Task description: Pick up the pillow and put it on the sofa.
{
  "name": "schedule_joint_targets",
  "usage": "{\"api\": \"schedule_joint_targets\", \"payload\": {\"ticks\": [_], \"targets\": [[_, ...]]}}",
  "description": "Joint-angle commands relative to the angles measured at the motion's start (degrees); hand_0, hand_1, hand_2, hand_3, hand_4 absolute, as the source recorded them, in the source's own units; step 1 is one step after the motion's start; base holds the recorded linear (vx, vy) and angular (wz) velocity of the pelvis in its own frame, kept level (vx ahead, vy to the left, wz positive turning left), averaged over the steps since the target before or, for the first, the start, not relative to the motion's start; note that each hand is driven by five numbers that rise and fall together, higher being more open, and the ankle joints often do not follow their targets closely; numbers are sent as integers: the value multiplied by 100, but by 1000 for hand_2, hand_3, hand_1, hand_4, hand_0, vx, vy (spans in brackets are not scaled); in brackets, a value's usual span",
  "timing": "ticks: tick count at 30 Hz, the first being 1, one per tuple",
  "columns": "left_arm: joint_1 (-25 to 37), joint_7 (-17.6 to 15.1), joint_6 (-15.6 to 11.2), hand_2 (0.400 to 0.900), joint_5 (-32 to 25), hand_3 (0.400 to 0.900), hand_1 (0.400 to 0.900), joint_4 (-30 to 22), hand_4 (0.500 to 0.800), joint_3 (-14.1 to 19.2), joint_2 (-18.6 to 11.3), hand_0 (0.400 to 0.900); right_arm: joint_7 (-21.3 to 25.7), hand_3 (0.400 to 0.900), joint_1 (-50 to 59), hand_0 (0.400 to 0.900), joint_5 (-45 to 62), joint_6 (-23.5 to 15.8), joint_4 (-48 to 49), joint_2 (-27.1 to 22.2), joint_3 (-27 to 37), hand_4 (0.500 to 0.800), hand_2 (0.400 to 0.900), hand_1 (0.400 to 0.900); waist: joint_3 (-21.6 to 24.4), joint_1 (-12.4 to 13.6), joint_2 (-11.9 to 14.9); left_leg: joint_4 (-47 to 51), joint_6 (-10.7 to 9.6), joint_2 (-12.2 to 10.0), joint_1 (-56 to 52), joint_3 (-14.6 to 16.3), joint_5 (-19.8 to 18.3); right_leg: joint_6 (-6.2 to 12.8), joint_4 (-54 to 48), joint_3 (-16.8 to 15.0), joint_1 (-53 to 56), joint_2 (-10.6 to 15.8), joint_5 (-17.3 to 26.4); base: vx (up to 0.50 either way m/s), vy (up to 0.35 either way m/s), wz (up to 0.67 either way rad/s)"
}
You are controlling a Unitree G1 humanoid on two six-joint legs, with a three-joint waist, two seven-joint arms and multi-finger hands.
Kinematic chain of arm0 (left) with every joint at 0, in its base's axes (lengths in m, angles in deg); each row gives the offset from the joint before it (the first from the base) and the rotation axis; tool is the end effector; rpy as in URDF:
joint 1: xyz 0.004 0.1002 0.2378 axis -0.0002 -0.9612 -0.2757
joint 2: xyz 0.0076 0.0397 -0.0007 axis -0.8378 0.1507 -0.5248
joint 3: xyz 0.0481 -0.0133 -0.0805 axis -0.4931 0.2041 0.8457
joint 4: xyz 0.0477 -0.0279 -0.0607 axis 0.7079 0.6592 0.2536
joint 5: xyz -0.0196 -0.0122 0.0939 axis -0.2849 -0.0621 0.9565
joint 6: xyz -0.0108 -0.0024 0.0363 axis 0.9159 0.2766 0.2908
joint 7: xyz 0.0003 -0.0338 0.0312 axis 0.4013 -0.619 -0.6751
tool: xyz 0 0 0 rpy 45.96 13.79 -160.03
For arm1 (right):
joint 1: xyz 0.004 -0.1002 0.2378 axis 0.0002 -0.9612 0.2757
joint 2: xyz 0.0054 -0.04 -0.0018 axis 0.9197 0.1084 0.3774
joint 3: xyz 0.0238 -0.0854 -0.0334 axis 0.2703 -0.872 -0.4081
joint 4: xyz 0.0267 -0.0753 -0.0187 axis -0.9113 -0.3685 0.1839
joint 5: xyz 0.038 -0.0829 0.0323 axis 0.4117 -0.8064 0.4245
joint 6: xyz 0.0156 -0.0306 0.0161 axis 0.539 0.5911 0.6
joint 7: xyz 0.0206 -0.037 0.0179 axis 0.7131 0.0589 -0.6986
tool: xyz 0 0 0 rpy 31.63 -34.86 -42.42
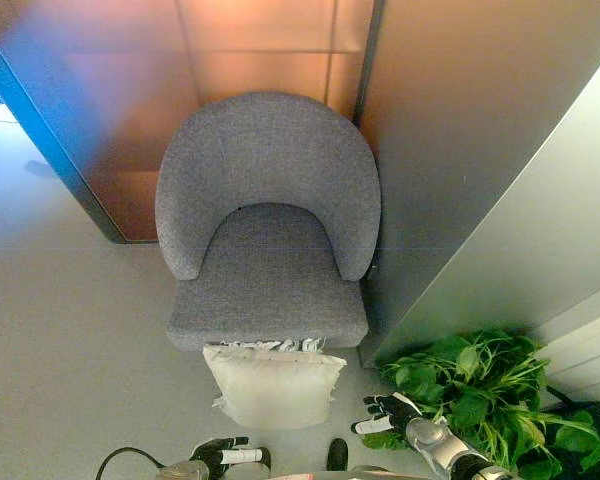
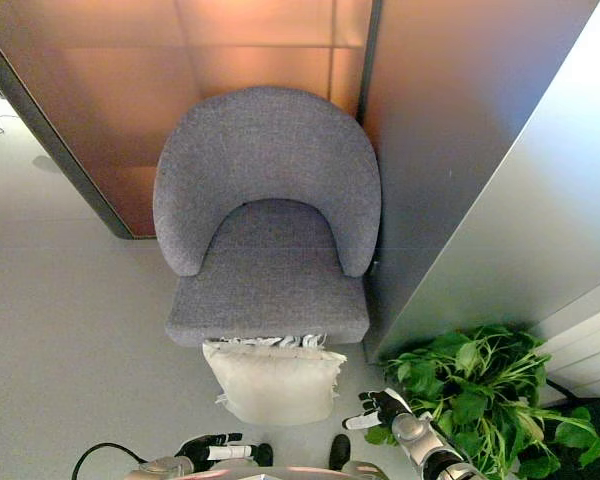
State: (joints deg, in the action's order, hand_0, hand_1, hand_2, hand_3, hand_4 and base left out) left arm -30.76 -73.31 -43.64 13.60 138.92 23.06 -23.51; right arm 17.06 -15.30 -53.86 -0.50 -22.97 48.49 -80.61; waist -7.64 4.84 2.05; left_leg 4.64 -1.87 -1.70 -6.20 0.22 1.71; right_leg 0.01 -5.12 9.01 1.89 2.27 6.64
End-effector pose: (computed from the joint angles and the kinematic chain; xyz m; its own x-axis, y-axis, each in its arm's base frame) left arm 0.0845 0.2139 -0.1022 0.3082 -0.0749 -0.9484 0.1579 0.9871 -0.0267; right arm 0.1303 -0.1890 -0.0897 0.4693 0.0214 -0.8828 -0.4815 0.8442 -0.2356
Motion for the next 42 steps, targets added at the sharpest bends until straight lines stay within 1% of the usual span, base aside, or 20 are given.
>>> {"api": "schedule_joint_targets", "payload": {"ticks": [1,2,3,5,6,9,12,17,18,19,22,25,26,27,29,30,32,36,39,42], "targets": [[263,14,-127,900,323,900,900,483,800,-164,128,900,11,900,440,900,-74,-113,262,-113,-172,800,900,900,-48,-6,26,36,185,302,305,27,-121,345,387,140,234,7,-751,0,0,0],[264,-45,-238,900,243,900,900,476,800,-159,127,900,14,900,436,900,-81,-123,272,-118,-171,800,900,900,-56,-6,23,36,186,301,306,28,-118,343,391,142,234,8,-755,0,0,0],[255,-34,-258,900,208,900,900,446,800,-149,124,900,22,900,417,900,-88,-144,289,-123,-172,800,900,900,-61,-2,21,36,185,303,303,22,-120,341,394,144,236,10,-761,41,4,1],[243,-160,-180,900,278,900,900,413,800,-137,135,900,29,900,367,900,-121,-205,335,-151,-161,800,900,900,-82,9,14,36,185,304,310,9,-115,342,418,153,219,16,-770,41,-1,4],[243,-245,-180,900,282,900,900,415,800,-153,130,900,65,900,365,900,-115,-213,378,-151,-182,800,900,900,-105,10,15,36,184,306,331,8,-98,345,442,156,188,20,-766,26,-8,5],[313,-353,-251,900,188,900,900,414,800,-157,77,900,156,900,535,900,-35,-180,470,-160,-238,800,900,900,-238,38,14,5,187,318,451,0,-75,331,493,154,73,27,-772,-6,-12,4],[394,-401,-298,900,77,900,900,414,800,-170,25,900,315,900,771,900,92,-213,493,-165,-254,800,900,900,-450,78,-15,-5,192,323,598,-36,-37,319,556,171,-97,30,-757,-53,-20,9],[475,-329,-383,900,-147,900,900,270,800,-249,-91,900,745,900,1317,900,349,-96,683,-221,-235,800,900,900,-887,151,-129,-21,198,338,979,-99,64,291,680,170,-530,43,-718,-86,1,10],[477,-328,-383,900,-148,900,900,270,800,-248,-91,900,745,900,1319,900,350,-95,683,-221,-235,800,900,900,-885,151,-128,-22,198,338,983,-99,65,290,683,170,-535,43,-719,-113,20,8],[522,-302,-461,900,-278,900,900,217,800,-313,-126,900,871,900,1556,900,401,-55,720,-264,-241,800,900,900,-1061,172,-186,-32,197,338,1136,-109,108,278,730,165,-711,46,-695,-94,21,7],[581,-256,-562,900,-486,900,900,137,800,-368,-178,900,1113,900,1978,900,456,24,795,-345,-241,800,900,900,-1322,206,-269,-25,186,330,1384,-104,187,262,771,143,-982,39,-642,-86,29,7],[592,-187,-754,900,-749,900,900,37,800,-472,-236,900,1376,900,2424,900,478,73,939,-491,-223,800,900,900,-1624,228,-328,-28,169,306,1662,-90,269,247,866,142,-1316,33,-590,-53,26,6],[589,-129,-896,900,-911,900,900,-1,800,-517,-259,900,1464,900,2609,900,459,84,989,-536,-210,800,900,900,-1746,228,-355,-33,167,305,1780,-95,297,237,915,129,-1461,26,-573,-51,44,3],[593,-89,-974,900,-1012,900,900,-38,800,-544,-277,900,1534,900,2732,900,424,90,1031,-573,-207,800,900,900,-1822,233,-371,-40,165,299,1870,-80,315,233,956,125,-1570,28,-565,-62,49,1],[615,-38,-1071,900,-1167,900,900,-86,800,-585,-294,900,1685,900,2889,900,341,-1,1085,-655,-208,800,900,900,-1940,244,-401,-48,153,293,2027,-76,350,226,1011,129,-1745,30,-549,-58,42,3],[611,-26,-1156,900,-1380,900,900,-167,800,-639,-305,900,1870,900,3035,900,199,-88,1160,-743,-209,800,900,900,-2069,240,-433,-65,151,303,2172,-68,399,231,1070,126,-1921,42,-515,-91,52,2],[632,-11,-1247,900,-1600,900,900,-217,800,-687,-285,900,2116,900,3250,900,95,-202,1177,-874,-211,800,900,900,-2194,244,-468,-83,147,322,2388,-57,479,246,1127,131,-2166,74,-447,-83,56,0],[625,-1,-1557,900,-1766,900,900,-245,800,-805,-216,900,2450,900,3605,900,-48,-210,1123,-1122,-250,800,900,900,-2215,266,-526,-140,144,379,2919,-25,591,293,1254,144,-2735,162,-339,-50,55,-3],[672,-31,-1714,900,-1873,900,900,-323,800,-948,-132,900,2488,900,3878,900,-69,-126,1002,-1210,-350,800,900,900,-2215,287,-586,-250,119,397,3337,-8,637,332,1343,165,-3137,230,-270,-53,61,-3],[753,-104,-1796,900,-1987,900,900,-408,800,-1088,-33,900,2480,900,4128,900,-35,-137,877,-1277,-447,800,900,900,-2215,303,-651,-350,93,407,3715,1,682,360,1410,175,-3485,278,-212,-35,51,-1]]}}
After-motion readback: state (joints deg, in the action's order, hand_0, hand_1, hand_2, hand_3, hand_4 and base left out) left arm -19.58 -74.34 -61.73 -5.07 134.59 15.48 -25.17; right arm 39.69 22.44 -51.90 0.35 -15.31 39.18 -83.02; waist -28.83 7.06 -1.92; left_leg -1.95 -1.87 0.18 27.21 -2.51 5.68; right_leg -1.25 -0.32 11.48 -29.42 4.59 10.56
